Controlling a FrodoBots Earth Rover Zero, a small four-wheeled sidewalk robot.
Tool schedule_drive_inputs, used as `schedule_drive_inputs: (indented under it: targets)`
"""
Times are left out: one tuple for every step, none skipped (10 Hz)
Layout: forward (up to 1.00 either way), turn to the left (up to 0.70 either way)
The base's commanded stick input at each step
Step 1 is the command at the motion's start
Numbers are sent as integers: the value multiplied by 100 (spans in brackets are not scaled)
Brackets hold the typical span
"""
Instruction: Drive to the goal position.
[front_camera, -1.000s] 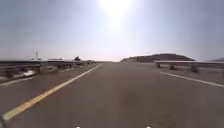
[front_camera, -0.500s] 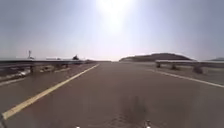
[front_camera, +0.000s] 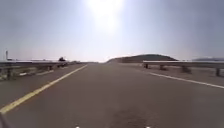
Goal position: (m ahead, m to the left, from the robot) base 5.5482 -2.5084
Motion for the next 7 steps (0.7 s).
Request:
schedule_drive_inputs:
  targets:
    - [70,12]
    - [70,32]
    - [70,35]
    - [70,35]
    - [70,35]
    - [70,0]
    - [70,0]
